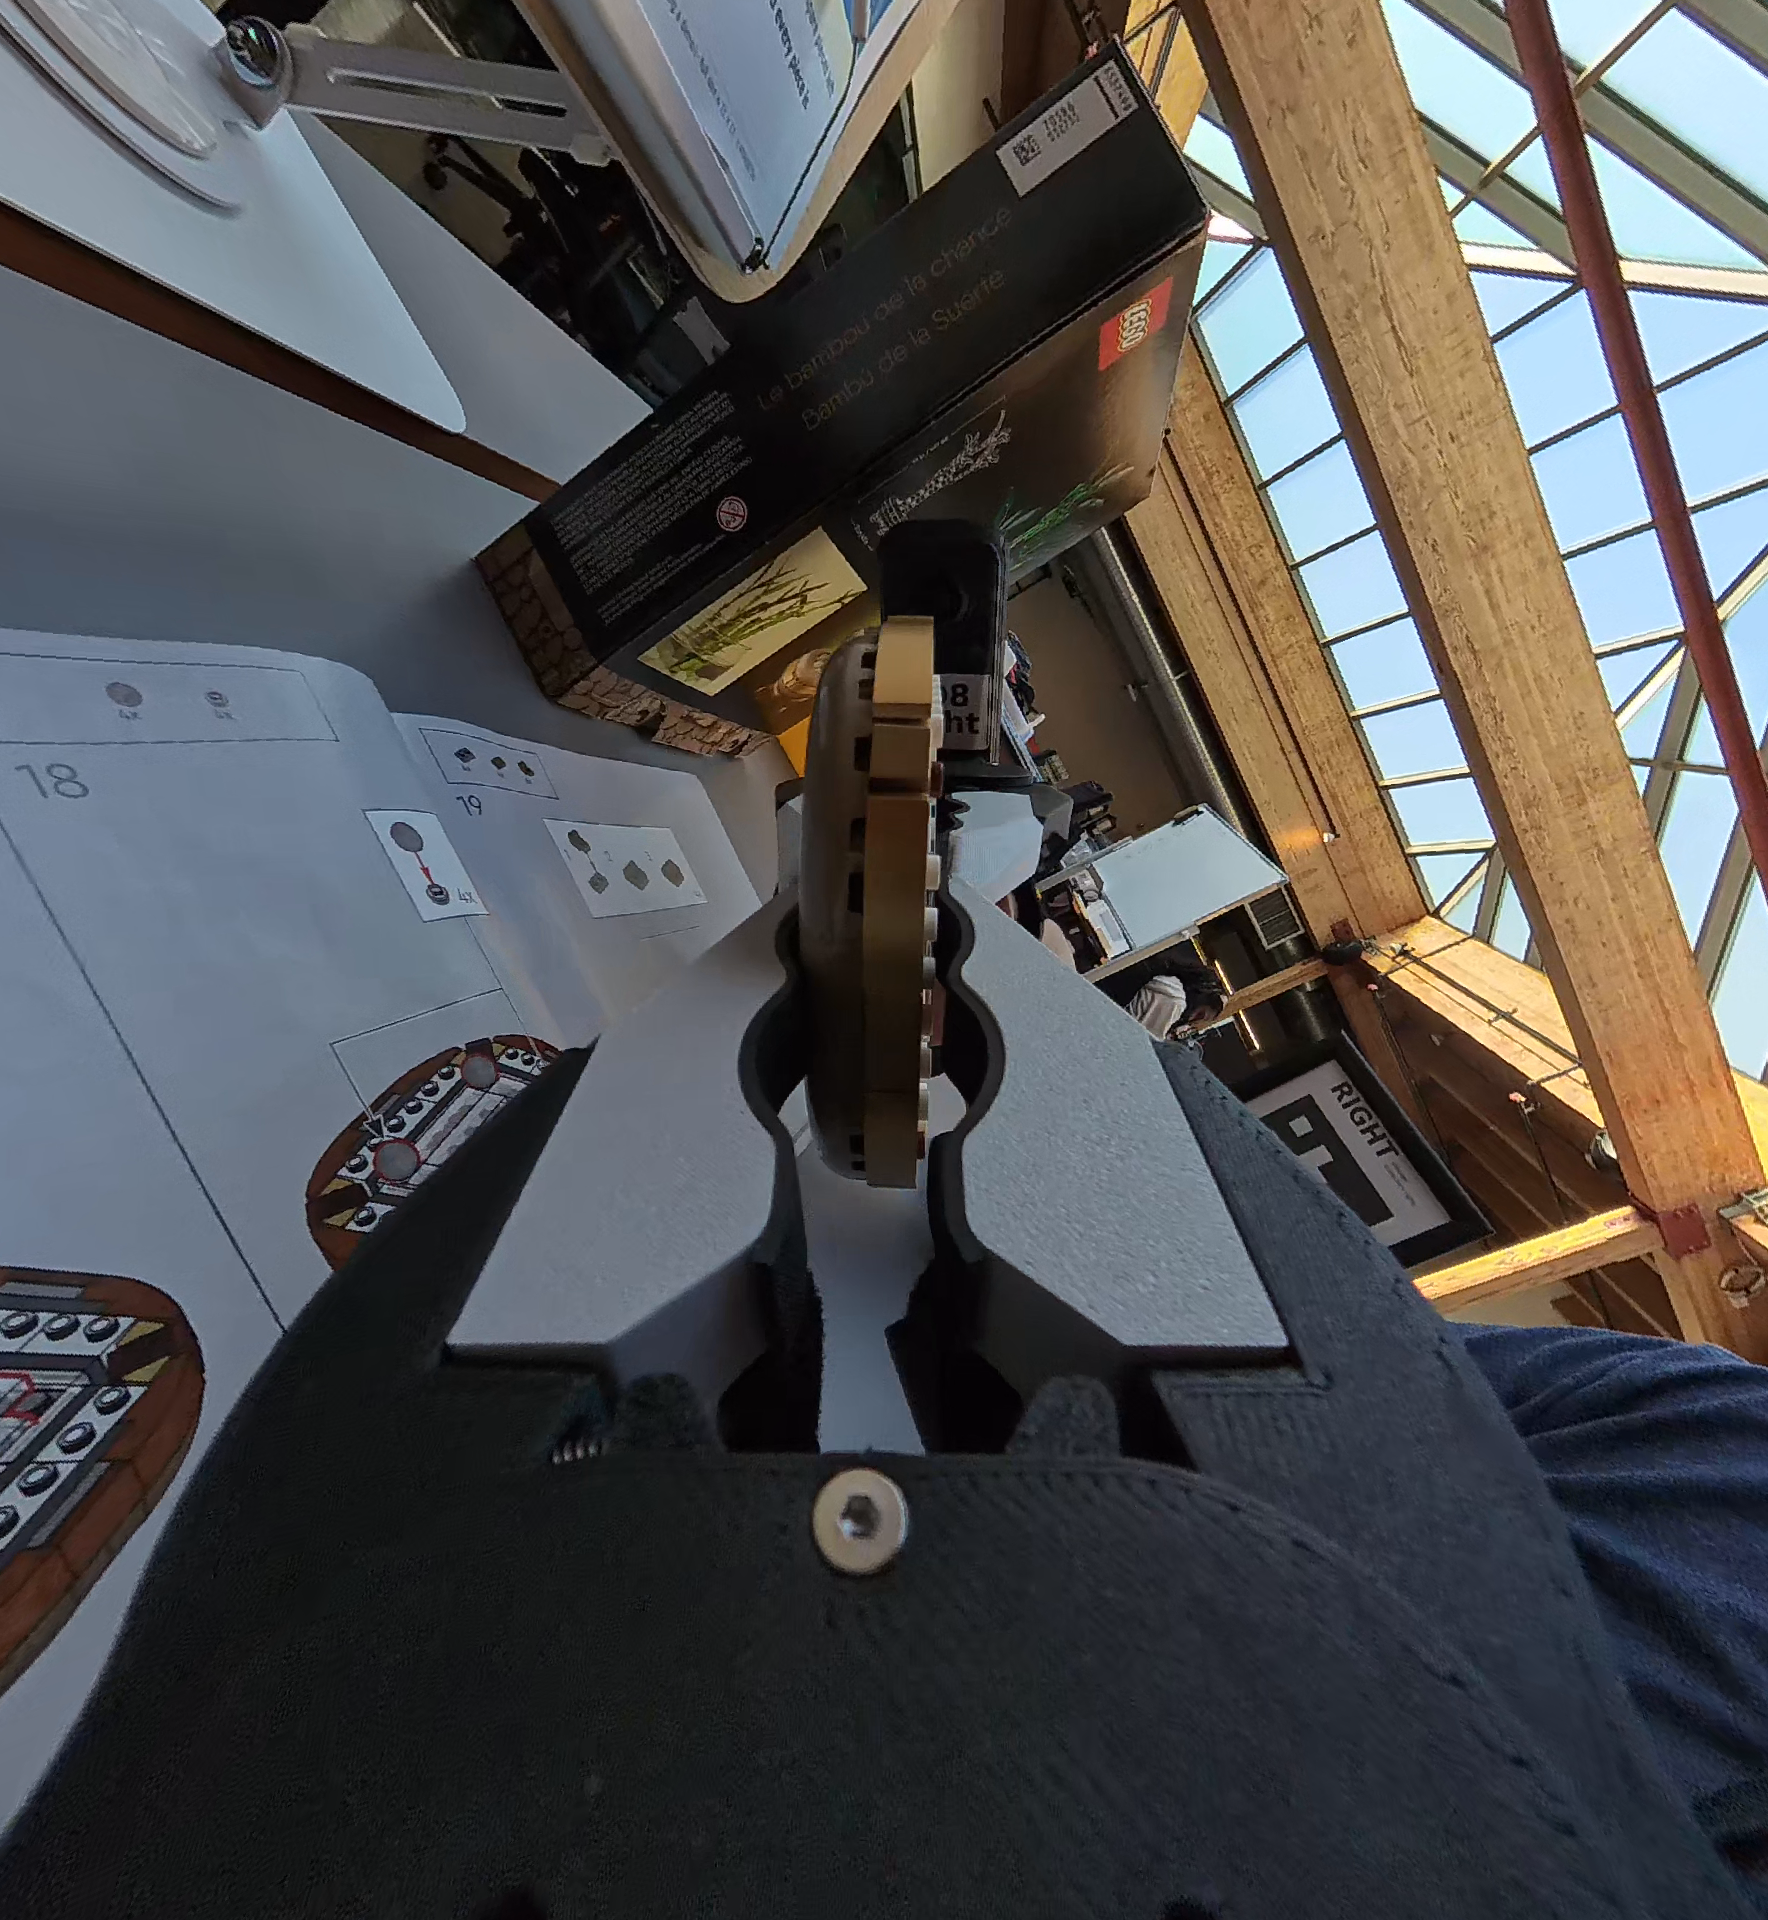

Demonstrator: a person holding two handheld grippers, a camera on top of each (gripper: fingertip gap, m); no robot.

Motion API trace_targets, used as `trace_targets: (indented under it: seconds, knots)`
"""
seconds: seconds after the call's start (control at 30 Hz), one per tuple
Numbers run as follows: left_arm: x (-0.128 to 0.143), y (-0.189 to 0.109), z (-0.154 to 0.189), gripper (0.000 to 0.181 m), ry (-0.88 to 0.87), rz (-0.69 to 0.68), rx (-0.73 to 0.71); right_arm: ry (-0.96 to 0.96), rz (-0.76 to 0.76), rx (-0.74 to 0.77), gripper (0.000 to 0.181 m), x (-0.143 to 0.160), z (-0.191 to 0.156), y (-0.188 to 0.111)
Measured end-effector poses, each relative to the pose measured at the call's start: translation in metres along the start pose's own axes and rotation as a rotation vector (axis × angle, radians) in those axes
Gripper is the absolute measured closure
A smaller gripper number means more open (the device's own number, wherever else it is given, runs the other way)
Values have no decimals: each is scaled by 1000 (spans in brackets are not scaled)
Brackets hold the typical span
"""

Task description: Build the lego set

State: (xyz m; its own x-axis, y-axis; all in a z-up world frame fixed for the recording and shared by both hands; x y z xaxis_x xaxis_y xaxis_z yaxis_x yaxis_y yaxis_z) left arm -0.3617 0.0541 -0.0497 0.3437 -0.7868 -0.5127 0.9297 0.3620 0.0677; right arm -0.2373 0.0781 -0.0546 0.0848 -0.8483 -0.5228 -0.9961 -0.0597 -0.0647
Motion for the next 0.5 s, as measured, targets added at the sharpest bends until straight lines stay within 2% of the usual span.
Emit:
trace_targets:
  seconds: [0.03, 0.5]
  knots:
    - [0, 0, 0, 163, 0, 1, -1, -7, 5, -10, 160, -1, -2, 0]
    - [1, 1, 1, 163, -10, -3, 19, 24, -16, -38, 161, 2, -4, 2]
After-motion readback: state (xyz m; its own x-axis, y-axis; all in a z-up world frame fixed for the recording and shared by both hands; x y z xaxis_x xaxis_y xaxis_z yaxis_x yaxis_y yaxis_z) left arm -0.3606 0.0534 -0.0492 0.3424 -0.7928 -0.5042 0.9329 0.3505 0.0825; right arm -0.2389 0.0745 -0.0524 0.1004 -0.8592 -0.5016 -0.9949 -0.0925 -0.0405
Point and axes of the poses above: each gripper's, where its closed fingertips meet, y out along the fingers, x out of its underside, z = x × y across the jaws, the point moved 6 cm from there along -y, back along the fingers, and after that the axes turned 2 degrees about x, right-handed, at the moved point
